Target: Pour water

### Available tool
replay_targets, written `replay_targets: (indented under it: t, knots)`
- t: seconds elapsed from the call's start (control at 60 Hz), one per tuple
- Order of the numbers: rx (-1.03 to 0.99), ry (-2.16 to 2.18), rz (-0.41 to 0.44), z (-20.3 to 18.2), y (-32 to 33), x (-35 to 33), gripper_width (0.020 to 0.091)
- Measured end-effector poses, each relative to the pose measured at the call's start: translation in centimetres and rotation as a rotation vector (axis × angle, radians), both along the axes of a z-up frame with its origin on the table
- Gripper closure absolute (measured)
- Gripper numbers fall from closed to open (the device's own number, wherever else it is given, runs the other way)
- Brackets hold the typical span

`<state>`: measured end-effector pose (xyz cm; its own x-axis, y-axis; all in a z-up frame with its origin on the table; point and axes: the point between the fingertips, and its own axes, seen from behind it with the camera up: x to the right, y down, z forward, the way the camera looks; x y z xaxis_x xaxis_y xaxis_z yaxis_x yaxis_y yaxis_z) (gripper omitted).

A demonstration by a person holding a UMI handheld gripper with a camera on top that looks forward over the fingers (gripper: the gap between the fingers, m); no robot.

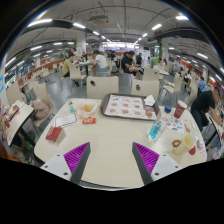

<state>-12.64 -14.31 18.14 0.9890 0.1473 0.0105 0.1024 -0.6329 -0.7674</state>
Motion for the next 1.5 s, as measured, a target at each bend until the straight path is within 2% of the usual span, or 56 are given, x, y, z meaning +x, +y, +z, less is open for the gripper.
replay_targets:
  t: [0.267,0.55,0.767,0.817,0.917,1.033,1.15,1.167,1.267,1.283,1.383,1.5]
  knots:
    - [0.065,-0.029,-0.075,-3.0,1.8,9.5,0.0249]
    - [0.198,-0.045,-0.183,-6.1,12.3,19.1,0.0250]
    - [0.236,-0.018,-0.199,-8.7,19.3,21.5,0.0259]
    - [0.243,-0.001,-0.188,-9.2,20.4,21.3,0.0313]
    - [0.263,-0.021,-0.190,-10.1,21.9,21.9,0.0528]
    - [0.297,-0.004,-0.190,-9.9,22.3,21.7,0.0560]
    - [0.331,-0.037,-0.162,-9.7,22.4,21.5,0.0645]
    - [0.331,-0.045,-0.159,-9.7,22.4,21.4,0.0674]
    - [0.312,-0.050,-0.138,-9.7,22.5,21.3,0.0712]
    - [0.311,-0.045,-0.136,-9.8,22.4,21.4,0.0735]
    - [0.282,-0.032,-0.151,-9.8,21.9,22.1,0.0733]
    - [0.298,0.054,-0.164,-6.5,20.0,22.4,0.0737]
